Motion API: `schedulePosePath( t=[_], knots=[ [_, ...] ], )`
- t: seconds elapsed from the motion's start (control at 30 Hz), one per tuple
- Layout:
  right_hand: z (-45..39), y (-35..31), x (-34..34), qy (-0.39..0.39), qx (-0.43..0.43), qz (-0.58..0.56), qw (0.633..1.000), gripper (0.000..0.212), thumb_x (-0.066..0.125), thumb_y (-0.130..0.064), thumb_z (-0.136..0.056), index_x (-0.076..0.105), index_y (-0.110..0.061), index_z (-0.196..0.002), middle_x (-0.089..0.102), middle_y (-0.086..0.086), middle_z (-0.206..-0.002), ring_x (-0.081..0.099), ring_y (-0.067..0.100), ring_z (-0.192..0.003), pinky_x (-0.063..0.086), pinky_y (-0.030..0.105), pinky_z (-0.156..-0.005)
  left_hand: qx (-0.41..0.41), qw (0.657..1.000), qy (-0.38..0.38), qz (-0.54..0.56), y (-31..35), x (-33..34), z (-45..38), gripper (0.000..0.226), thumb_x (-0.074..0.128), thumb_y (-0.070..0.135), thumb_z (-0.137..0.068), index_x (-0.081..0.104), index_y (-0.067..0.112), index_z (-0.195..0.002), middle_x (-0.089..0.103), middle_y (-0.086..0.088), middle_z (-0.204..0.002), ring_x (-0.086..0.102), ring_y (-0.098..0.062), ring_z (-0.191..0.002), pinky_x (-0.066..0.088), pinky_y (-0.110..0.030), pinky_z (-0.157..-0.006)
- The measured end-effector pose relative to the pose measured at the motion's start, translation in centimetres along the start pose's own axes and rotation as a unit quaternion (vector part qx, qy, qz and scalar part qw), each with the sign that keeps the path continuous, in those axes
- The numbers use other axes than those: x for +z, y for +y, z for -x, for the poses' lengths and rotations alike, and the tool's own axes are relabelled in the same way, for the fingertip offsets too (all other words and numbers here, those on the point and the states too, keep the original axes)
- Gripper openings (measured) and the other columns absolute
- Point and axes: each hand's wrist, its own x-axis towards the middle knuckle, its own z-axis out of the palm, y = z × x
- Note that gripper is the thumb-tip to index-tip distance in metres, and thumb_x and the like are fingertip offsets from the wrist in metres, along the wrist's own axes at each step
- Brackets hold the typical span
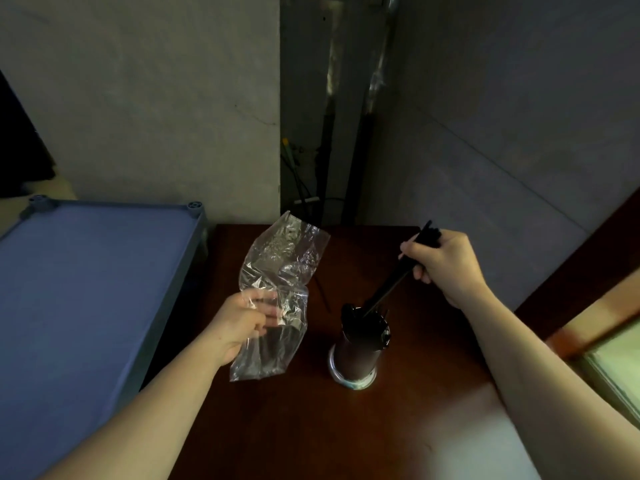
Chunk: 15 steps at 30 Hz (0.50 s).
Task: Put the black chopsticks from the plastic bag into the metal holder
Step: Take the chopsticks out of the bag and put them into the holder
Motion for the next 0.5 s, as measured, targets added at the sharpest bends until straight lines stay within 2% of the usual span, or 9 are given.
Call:
schedulePosePath(
  t=[0.1, 0.17, 0.27, 0.43, 0.5],
  knots=[
    [0.7, 1.7, 1.4, -0.006, 0.0, 0.059, 0.998, 0.015, 0.075, -0.018, -0.088, 0.073, -0.013, -0.074, 0.066, 0.009, -0.052, 0.053, 0.011, -0.04, 0.042, 0.022, -0.043, -0.013, 0.999, -0.007, 0.035, -0.7, -0.6, -0.4, 0.059, 0.05, -0.025, -0.081, 0.065, 0.019, -0.118, 0.079, -0.009, -0.095, 0.077, -0.026, -0.088, 0.059, -0.043, -0.087],
    [1.1, 2.5, 2.3, -0.014, 0.001, 0.086, 0.996, 0.017, 0.075, -0.018, -0.089, 0.072, -0.016, -0.072, 0.063, 0.002, -0.046, 0.052, 0.005, -0.037, 0.042, 0.016, -0.042, -0.022, 0.998, -0.007, 0.055, -1.2, -0.9, -0.5, 0.06, 0.051, -0.025, -0.082, 0.061, 0.02, -0.122, 0.078, -0.013, -0.1, 0.077, -0.029, -0.09, 0.058, -0.046, -0.09],
    [1.4, 3.7, 3.4, -0.037, 0.005, 0.108, 0.993, 0.018, 0.075, -0.019, -0.09, 0.072, -0.016, -0.073, 0.062, 0.0, -0.046, 0.052, 0.001, -0.037, 0.041, 0.012, -0.043, -0.032, 0.998, -0.005, 0.055, -2.0, -1.6, -0.6, 0.064, 0.053, -0.022, -0.084, 0.052, 0.02, -0.133, 0.078, -0.014, -0.099, 0.077, -0.029, -0.09, 0.057, -0.047, -0.09],
    [2.0, 6.2, 4.9, -0.064, 0.023, 0.129, 0.989, 0.017, 0.075, -0.015, -0.09, 0.073, -0.015, -0.072, 0.064, -0.001, -0.047, 0.057, 0.0, -0.041, 0.042, 0.008, -0.045, -0.052, 0.998, 0.003, 0.034, -3.4, -2.3, -0.9, 0.078, 0.057, -0.018, -0.084, 0.036, 0.017, -0.15, 0.08, -0.005, -0.092, 0.078, -0.025, -0.09, 0.048, -0.054, -0.102],
    [2.1, 7.1, 5.3, -0.08, 0.04, 0.143, 0.986, 0.016, 0.075, -0.015, -0.089, 0.073, -0.017, -0.073, 0.064, -0.002, -0.047, 0.059, 0.0, -0.042, 0.042, 0.009, -0.045, -0.061, 0.998, 0.006, 0.03, -4.1, -2.5, -1.1, 0.081, 0.058, -0.017, -0.085, 0.032, 0.018, -0.153, 0.08, -0.005, -0.092, 0.078, -0.024, -0.089, 0.048, -0.053, -0.102]
  ],
)
